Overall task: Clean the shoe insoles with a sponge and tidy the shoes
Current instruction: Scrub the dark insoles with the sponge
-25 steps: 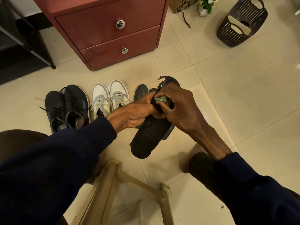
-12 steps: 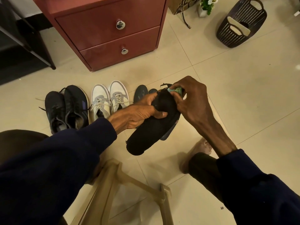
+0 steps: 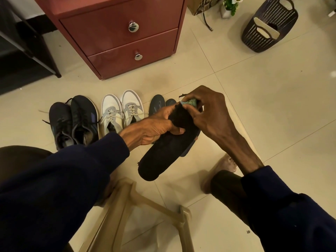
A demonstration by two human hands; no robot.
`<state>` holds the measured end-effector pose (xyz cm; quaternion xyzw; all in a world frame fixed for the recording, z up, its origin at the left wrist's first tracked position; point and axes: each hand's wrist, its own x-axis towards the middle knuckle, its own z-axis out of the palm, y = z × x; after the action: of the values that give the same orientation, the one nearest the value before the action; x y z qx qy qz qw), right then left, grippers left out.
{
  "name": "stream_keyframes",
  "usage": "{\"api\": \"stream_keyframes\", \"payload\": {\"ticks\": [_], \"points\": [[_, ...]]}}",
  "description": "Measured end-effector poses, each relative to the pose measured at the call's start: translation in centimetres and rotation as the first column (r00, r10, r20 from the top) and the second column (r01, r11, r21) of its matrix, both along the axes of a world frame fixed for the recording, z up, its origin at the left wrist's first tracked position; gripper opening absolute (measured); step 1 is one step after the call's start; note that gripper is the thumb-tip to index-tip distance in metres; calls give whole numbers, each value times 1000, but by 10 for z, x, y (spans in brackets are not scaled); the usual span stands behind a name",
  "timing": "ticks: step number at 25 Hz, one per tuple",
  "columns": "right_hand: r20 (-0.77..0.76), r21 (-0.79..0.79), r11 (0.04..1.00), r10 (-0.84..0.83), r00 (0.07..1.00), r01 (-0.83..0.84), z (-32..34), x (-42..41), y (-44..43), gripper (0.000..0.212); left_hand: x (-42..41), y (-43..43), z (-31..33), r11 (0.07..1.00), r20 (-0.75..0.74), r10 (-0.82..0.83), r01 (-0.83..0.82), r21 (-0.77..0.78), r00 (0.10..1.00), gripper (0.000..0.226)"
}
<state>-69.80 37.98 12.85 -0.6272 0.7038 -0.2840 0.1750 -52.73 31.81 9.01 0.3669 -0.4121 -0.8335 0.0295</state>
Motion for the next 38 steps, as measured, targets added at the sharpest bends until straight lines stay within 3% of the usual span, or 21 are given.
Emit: {"api": "stream_keyframes", "payload": {"ticks": [2, 6, 11, 17, 21, 27, 31, 32, 36, 38], "points": [[-30, -4, 998, 65, 997, -65, -1, 7, -1, 9, 0, -1, 0, 1000, 12, 12, -12, -24, 1000, 65], [-41, 16, 982, -185, 982, 186, -3, -16, -3, 7, -1, -1, 2, 1000, 38, 29, -29, -3, 999, 73], [91, 41, 999, -20, 996, 17, 5, -10, -4, 7, -1, -2, 4, 995, -4, 82, -81, 56, 997, 58], [52, 30, 999, -22, 998, 21, 5, -20, -8, 15, 4, -4, 6, 994, 26, -99, 100, -53, 995, 66], [86, 43, 999, 12, 996, -16, 6, -24, -7, 15, 6, -6, 7, 990, 37, -117, 119, -75, 992, 65], [128, -19, 995, -90, 988, 93, 0, -19, 3, 12, 6, -15, 9, 990, -74, 103, -95, 104, 992, 59], [16, 56, 980, 191, 982, -191, -6, 4, 7, 14, 5, -19, 10, 945, -106, 278, -252, 207, 955, 49], [1, 80, 977, 197, 980, -196, -4, 2, 5, 14, 5, -20, 10, 932, -97, 303, -273, 238, 948, 50], [24, -42, 994, -95, 995, 96, -1, -21, 5, 9, 6, -20, 18, 939, -60, 252, -229, 257, 966, 37], [90, -47, 989, -139, 986, 144, -1, -20, 8, 8, 5, -18, 21, 941, -59, 243, -220, 257, 968, 31]]}}
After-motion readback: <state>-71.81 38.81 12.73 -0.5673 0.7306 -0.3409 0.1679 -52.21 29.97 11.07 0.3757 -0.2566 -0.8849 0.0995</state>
